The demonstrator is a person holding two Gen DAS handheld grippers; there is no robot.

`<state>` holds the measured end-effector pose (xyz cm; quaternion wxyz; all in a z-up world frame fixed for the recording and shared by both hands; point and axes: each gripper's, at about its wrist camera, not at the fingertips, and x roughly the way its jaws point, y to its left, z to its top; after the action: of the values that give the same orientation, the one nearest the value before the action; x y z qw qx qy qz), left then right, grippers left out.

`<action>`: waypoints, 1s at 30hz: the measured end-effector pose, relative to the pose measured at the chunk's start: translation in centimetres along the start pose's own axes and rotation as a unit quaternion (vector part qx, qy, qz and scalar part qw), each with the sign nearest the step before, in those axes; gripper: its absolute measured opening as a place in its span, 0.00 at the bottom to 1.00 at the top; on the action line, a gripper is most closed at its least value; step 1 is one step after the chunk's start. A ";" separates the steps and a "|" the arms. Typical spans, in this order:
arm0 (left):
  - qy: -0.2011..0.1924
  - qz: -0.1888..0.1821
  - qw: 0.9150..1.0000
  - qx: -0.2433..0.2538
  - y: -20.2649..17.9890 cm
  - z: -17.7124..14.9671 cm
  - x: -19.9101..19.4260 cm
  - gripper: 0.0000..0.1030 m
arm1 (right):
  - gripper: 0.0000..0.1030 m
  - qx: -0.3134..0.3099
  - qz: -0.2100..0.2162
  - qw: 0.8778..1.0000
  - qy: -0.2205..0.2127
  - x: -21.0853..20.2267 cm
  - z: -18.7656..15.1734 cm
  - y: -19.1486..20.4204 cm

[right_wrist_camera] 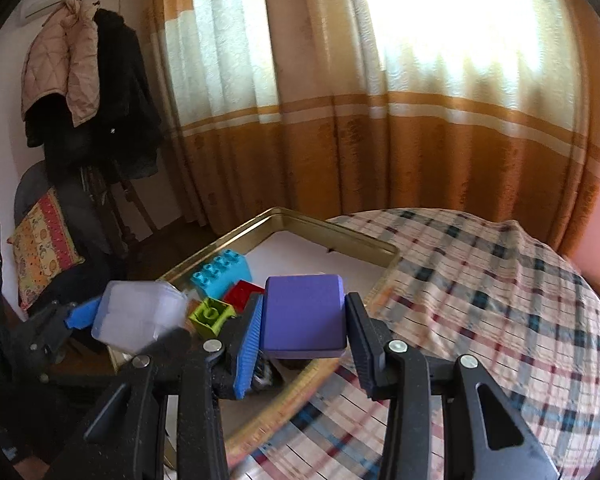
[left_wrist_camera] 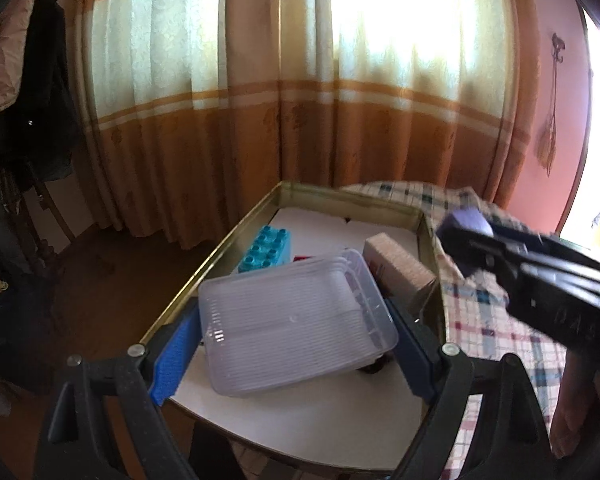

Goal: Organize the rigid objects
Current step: 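Carry the clear plastic box and purple cube over the gold tray, then open both tools to release the purple cube and clear box into the tray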

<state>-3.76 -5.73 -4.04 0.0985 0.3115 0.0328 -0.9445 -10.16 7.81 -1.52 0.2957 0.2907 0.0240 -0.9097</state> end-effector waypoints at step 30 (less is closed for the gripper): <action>0.054 0.009 0.998 0.007 1.0 -0.6 2.4 0.86 | 0.55 -0.016 0.021 0.998 0.064 5.2 0.4 2.6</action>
<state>-5.13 -7.00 -5.96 0.1031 0.3630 0.0283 -0.9256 -12.36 2.84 -3.73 0.3170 0.3437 0.0508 -0.8825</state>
